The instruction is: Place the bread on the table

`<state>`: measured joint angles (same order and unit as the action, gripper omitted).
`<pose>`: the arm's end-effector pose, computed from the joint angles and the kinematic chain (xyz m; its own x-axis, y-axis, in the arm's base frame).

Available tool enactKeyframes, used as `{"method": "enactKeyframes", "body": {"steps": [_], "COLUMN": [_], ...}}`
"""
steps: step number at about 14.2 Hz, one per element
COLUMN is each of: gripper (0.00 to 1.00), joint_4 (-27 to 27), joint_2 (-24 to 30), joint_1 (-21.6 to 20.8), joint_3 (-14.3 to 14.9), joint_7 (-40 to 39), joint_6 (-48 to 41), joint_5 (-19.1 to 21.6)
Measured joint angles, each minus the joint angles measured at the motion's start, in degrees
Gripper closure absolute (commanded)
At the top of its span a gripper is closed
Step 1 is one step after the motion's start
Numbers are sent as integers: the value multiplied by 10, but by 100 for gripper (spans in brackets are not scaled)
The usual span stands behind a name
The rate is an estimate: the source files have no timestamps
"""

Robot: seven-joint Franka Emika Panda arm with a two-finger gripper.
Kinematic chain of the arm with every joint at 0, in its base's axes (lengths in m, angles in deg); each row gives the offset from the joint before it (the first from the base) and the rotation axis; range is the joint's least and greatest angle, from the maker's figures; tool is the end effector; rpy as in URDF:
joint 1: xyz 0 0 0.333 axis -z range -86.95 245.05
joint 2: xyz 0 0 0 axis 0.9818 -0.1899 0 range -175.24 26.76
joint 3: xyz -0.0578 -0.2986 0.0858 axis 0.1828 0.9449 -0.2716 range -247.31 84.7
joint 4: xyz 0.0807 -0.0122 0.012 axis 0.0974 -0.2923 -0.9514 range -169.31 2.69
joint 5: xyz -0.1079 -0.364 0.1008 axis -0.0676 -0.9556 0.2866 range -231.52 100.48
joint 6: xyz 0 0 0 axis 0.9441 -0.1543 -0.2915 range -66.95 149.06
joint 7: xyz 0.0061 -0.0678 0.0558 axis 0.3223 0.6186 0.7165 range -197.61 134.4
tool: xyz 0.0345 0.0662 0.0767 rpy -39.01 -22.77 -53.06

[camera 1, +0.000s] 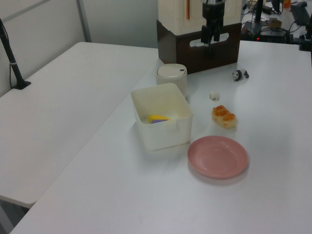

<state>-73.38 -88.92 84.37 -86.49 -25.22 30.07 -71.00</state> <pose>0.6395 -0.0178 0.5640 0.9938 -0.1067 0.0307 -0.1086 -0.9917 0.0694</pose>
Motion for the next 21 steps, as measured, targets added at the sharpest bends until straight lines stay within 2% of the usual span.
{"method": "enactKeyframes", "body": {"steps": [3,4,10,21], "gripper": [0,0,0,0], "joint_4": [22,24,29,29], "joint_2": [0,0,23,30], "joint_1": [18,21,19,4], "joint_3": [16,20,37,44], "joint_7": [0,0,0,0], "joint_6": [0,-3,-17,-21], "joint_5": [58,64,66,65]}}
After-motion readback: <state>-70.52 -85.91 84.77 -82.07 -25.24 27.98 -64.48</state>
